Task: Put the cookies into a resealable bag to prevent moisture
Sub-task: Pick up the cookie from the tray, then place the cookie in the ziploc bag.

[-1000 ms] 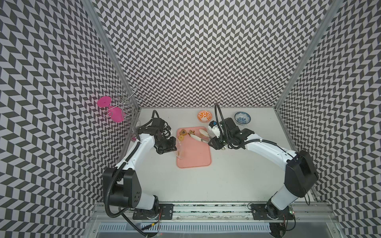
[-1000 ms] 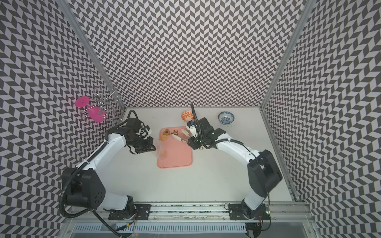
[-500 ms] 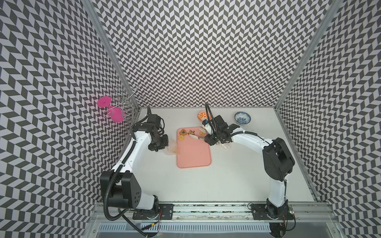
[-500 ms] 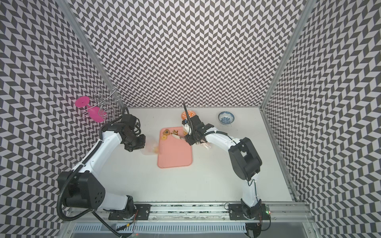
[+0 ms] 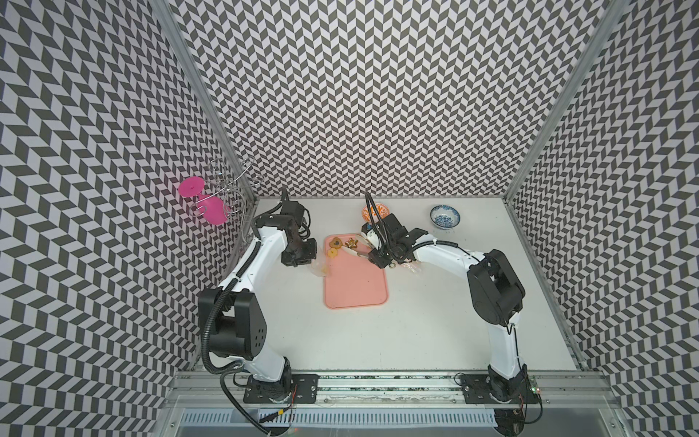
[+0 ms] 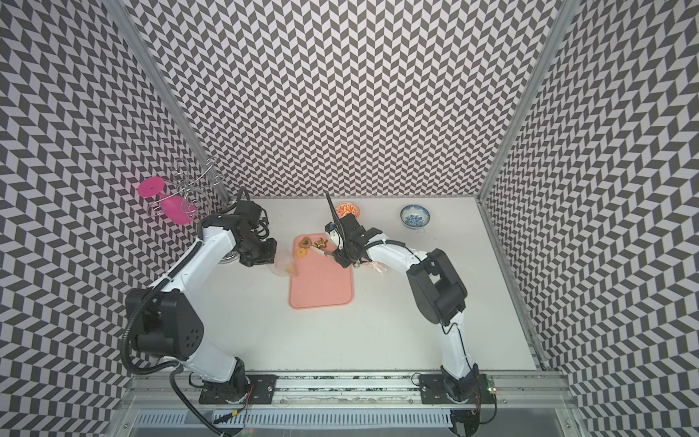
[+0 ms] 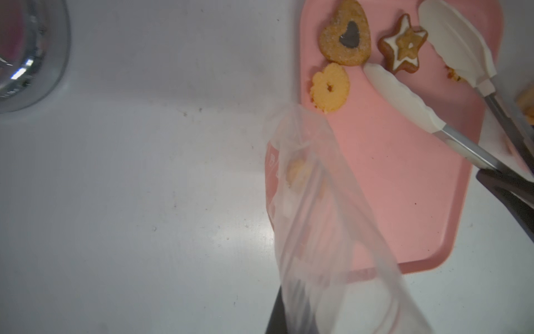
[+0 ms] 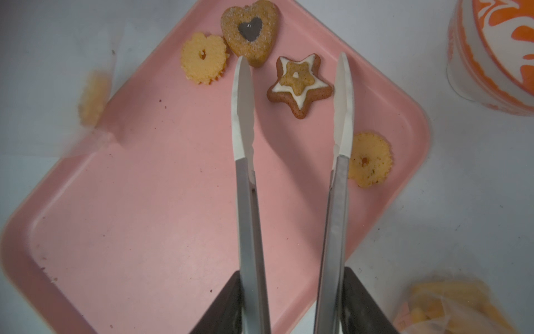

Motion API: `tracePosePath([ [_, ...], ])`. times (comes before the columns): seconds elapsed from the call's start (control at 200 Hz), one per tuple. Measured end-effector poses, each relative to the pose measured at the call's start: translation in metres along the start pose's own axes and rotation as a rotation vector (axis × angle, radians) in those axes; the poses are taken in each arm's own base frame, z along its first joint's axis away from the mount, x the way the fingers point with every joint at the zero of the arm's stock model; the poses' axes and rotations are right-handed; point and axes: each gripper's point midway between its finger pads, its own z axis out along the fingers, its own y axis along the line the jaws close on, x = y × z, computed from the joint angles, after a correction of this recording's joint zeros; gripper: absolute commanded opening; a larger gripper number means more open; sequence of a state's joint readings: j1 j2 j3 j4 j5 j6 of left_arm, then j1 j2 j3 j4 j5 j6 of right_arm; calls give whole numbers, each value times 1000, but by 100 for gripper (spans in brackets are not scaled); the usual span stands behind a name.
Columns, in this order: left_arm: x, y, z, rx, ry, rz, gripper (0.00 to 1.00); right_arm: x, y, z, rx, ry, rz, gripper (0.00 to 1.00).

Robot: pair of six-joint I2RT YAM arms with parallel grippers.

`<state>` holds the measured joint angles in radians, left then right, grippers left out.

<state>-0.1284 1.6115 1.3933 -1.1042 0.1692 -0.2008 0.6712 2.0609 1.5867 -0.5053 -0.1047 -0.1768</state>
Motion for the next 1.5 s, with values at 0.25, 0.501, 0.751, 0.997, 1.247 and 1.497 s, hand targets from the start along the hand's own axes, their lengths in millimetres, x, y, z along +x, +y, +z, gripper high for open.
tracePosePath([
  [0.25,7,-33,29,140,59,34,0,3,-4,-1,23,30,-19,40],
  [0.501,9,-48,43,209,82,48,0,7,-4,-3,23,42,-10,34],
  [0.751,3,-59,52,279,82,50,0,19,2,-50,-61,-11,84,33],
  [0.997,0,-69,63,368,105,40,0,9,25,-126,-244,-196,227,33],
  [1.247,3,-69,65,460,126,3,0,8,67,-139,-519,-275,385,33],
  [1.497,9,-67,65,581,143,-53,0,9,80,-132,-636,-249,474,33],
])
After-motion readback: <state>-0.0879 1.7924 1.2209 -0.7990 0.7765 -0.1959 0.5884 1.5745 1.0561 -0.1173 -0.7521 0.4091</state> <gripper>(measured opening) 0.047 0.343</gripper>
